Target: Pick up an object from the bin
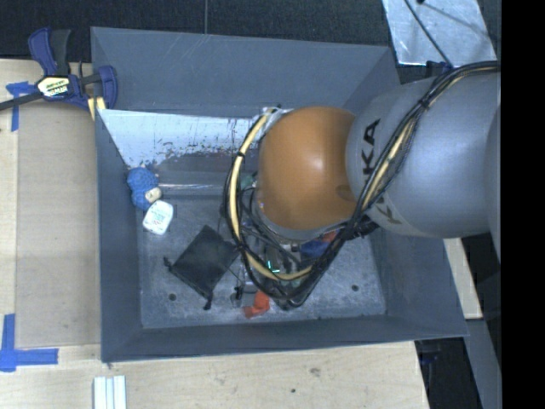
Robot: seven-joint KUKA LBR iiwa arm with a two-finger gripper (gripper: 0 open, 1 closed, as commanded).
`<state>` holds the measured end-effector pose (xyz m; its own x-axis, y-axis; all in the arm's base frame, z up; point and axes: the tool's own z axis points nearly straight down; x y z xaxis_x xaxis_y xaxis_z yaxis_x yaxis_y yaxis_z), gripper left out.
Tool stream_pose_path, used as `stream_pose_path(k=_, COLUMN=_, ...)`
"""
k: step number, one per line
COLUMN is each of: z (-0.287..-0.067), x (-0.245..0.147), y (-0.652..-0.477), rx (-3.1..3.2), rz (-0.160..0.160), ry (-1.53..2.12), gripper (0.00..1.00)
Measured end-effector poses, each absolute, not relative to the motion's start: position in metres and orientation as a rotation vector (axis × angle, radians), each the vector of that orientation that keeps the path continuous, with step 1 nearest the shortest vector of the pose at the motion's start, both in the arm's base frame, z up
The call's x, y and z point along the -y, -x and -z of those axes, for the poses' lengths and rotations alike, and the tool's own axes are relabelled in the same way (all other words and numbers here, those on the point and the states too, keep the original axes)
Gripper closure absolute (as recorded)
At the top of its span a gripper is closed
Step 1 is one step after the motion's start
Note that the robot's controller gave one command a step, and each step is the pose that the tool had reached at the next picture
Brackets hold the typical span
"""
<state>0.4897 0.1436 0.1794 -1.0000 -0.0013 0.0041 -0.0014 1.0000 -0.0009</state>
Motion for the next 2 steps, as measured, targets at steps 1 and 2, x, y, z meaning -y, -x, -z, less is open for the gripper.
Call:
stream_pose_path(k=1, z=-0.0667, x=-0.1321, y=-0.5211, rx=3.132, rz=-0.002, ry=0.205, gripper=0.00)
stream_pose_path(k=2, z=-0.0707, x=-0.1326, y=-0.5228, rx=3.138, rz=0.002, ry=0.207, gripper=1.00)
